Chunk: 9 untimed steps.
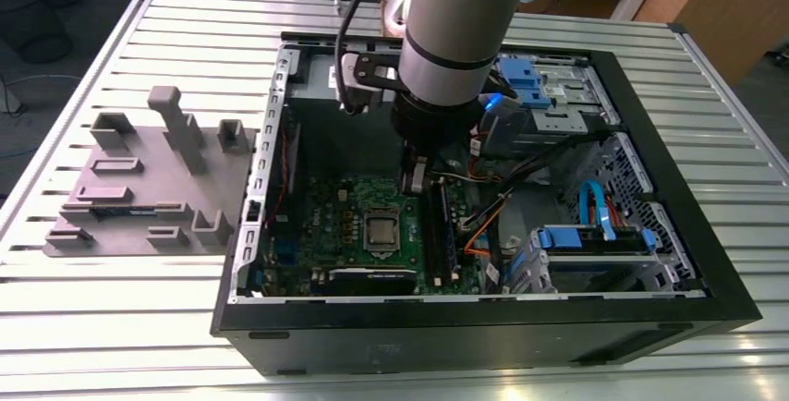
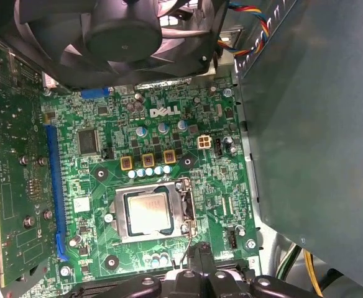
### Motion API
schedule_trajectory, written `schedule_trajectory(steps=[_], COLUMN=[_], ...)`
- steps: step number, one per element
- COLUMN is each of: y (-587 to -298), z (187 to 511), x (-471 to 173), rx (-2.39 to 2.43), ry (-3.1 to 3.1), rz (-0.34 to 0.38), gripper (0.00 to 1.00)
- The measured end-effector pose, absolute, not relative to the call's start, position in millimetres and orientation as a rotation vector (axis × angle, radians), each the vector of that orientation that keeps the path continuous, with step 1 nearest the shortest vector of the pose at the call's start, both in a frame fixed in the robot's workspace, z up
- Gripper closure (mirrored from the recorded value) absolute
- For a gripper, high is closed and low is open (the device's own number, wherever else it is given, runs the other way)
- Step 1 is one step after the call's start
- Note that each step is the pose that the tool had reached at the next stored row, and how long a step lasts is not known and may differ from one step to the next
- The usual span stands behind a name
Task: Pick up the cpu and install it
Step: 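Install the first cpu locking lever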
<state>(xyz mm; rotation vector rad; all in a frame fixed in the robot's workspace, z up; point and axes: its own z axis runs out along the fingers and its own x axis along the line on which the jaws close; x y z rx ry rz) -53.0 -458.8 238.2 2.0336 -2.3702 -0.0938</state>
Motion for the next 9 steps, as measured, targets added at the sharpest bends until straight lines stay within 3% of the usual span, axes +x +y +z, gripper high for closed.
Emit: schedule_trajectory(steps=[9], y=[-459.0], z=[238.2], x=[-53.0], rx=[2.067], ry=[-2.339], rz=[-0.093], gripper=[0.9])
